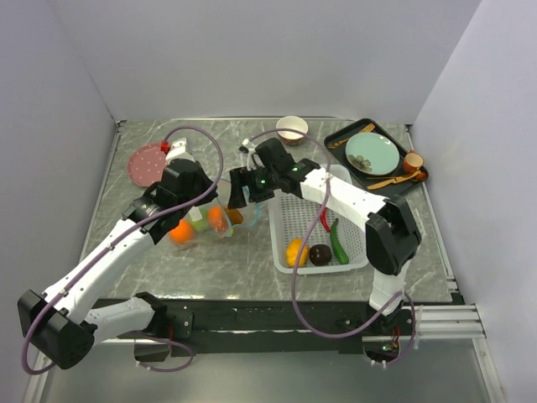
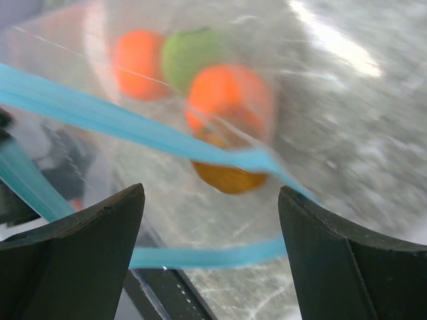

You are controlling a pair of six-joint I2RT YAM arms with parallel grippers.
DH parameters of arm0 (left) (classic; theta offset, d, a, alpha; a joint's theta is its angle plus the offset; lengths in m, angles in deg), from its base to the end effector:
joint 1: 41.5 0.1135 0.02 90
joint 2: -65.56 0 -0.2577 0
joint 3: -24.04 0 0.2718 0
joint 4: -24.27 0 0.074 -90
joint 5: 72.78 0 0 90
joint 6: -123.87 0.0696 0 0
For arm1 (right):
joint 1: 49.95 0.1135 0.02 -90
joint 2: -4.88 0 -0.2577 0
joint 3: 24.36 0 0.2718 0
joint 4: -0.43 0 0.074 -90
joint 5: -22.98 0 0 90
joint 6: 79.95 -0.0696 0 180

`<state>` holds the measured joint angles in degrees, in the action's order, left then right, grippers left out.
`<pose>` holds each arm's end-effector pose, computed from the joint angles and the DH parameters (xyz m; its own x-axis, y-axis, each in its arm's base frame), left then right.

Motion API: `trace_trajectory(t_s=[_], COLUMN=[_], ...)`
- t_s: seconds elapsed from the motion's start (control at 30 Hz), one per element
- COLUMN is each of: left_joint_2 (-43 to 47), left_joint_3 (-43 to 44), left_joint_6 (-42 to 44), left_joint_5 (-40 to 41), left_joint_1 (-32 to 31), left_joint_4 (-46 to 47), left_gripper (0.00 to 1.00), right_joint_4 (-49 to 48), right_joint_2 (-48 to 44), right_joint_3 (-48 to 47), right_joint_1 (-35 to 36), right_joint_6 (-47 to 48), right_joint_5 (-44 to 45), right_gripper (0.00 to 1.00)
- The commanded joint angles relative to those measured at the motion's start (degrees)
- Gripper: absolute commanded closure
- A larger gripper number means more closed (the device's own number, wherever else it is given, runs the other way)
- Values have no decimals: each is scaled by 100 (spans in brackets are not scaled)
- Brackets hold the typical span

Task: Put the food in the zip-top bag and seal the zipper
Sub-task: Place the fake fruit in the zipper food storage bag.

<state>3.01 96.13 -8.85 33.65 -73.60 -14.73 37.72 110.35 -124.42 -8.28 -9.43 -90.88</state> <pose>0.2577 -0.1384 0.3180 -0.5103 -0.4480 -0.7341 -0.0615 0.8704 -0.4885 0.3253 0.3272 0.2429 -0.7544 -0.2632 -0.6014 -0.6136 0.6081 0.5037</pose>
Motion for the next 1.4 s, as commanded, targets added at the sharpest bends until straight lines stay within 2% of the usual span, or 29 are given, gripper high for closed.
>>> trace_trajectory(t_s=[0.0, 0.1, 0.27, 0.4, 0.6, 0.67, 0.73, 0.97, 1.27, 1.37], left_joint_2=[242, 286, 225, 173, 146, 146, 137, 137, 111, 93], left_joint_3=[-35, -97, -124, -88, -132, -150, -150, -203, -194, -194], left_joint_6=[9, 9, 0, 0, -35, -43, -43, -8, -8, 0], left_joint_5=[142, 186, -16, -43, -87, -104, -122, -201, -157, -175], left_joint_1=[10, 10, 19, 19, 19, 19, 28, 19, 19, 19], left_joint_4=[40, 40, 136, 145, 154, 172, 181, 260, 216, 225], left_gripper=[93, 93, 92, 92, 93, 93, 93, 92, 92, 92], right_joint_4=[226, 341, 551, 886, 1071, 1019, 983, 807, 763, 763], right_joint_2=[-852, -1352, -1556, -1468, -1468, -1424, -1301, -774, -343, -326], right_joint_3=[371, 810, 1356, 1427, 1673, 1787, 1840, 1893, 1954, 1972], right_joint_1=[-448, -896, -1494, -1539, -1740, -1829, -1951, -2137, -2233, -2242], right_joint_6=[-134, -284, -267, -3, 173, 191, 147, 191, 340, 375], right_joint_5=[1101, 1794, 2200, 2588, 3115, 3080, 3010, 2597, 2403, 2412], right_gripper=[11, 10, 11, 15, 15, 16, 23, 28, 46, 48])
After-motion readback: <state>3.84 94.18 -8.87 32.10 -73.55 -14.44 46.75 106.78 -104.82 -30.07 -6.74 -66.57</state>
